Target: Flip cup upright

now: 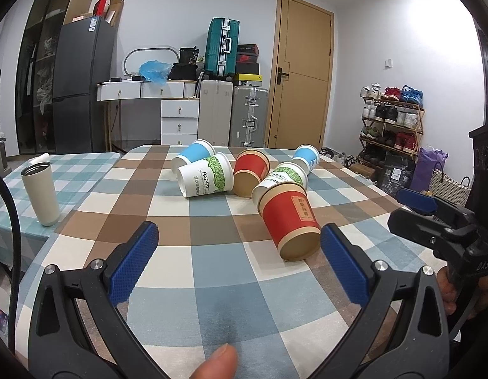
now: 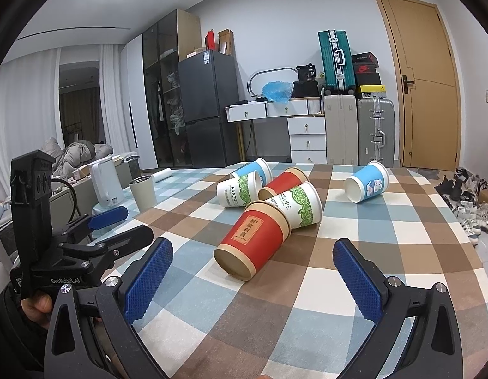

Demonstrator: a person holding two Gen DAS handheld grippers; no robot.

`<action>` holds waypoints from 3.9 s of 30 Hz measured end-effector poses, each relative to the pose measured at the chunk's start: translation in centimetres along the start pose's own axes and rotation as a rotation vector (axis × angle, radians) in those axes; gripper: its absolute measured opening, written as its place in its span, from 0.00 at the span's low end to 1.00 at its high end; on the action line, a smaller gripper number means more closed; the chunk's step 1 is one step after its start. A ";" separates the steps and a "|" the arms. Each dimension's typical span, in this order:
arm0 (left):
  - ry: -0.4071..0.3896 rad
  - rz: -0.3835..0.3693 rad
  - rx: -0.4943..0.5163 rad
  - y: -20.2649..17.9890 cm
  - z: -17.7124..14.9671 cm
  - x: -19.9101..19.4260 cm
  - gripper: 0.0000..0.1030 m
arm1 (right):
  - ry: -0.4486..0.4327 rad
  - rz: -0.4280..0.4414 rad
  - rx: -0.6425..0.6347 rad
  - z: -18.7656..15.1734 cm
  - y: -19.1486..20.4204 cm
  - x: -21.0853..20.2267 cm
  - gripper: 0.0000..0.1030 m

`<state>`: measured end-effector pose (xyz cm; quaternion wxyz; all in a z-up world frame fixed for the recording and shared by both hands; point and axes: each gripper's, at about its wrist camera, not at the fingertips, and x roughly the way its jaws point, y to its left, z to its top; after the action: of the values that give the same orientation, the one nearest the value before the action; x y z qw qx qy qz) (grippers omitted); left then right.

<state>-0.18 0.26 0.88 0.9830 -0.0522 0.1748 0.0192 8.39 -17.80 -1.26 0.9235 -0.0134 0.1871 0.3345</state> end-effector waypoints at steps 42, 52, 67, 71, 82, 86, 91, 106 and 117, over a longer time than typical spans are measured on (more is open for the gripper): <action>0.181 0.003 0.036 -4.2 1.0 5.6 0.99 | 0.035 -0.081 0.049 0.5 -2.7 -0.8 1.00; 0.341 -0.037 0.015 -5.9 0.9 10.8 0.99 | 0.040 -0.082 0.083 0.4 -3.8 -1.0 1.00; 0.431 -0.074 -0.016 -6.6 1.1 14.8 0.54 | 0.051 -0.075 0.110 0.3 -4.5 -0.9 1.00; 0.432 -0.100 -0.031 -6.9 0.9 14.5 0.54 | 0.054 -0.073 0.107 0.2 -4.4 -0.8 1.00; 0.372 -0.082 -0.053 -5.8 1.3 10.1 0.54 | 0.043 -0.063 0.087 0.5 -3.5 -0.8 1.00; 0.341 -0.071 -0.067 -4.9 1.3 7.6 0.53 | 0.044 -0.043 0.085 0.5 -2.9 -0.6 1.00; 0.306 -0.060 -0.077 -3.9 1.2 4.7 0.54 | 0.061 -0.025 0.063 0.1 -1.8 -0.2 1.00; 0.315 -0.075 -0.095 -3.8 -1.0 -0.1 0.54 | 0.081 -0.016 0.042 -0.7 -0.3 -0.6 1.00; 0.360 -0.089 -0.088 -5.8 -3.0 1.0 0.54 | 0.096 -0.015 0.054 -0.9 -0.4 -0.5 1.00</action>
<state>0.08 -5.82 -1.76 0.9325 -0.1054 0.3445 -0.0261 7.95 -18.58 -1.97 0.9159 -0.0062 0.2401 0.3215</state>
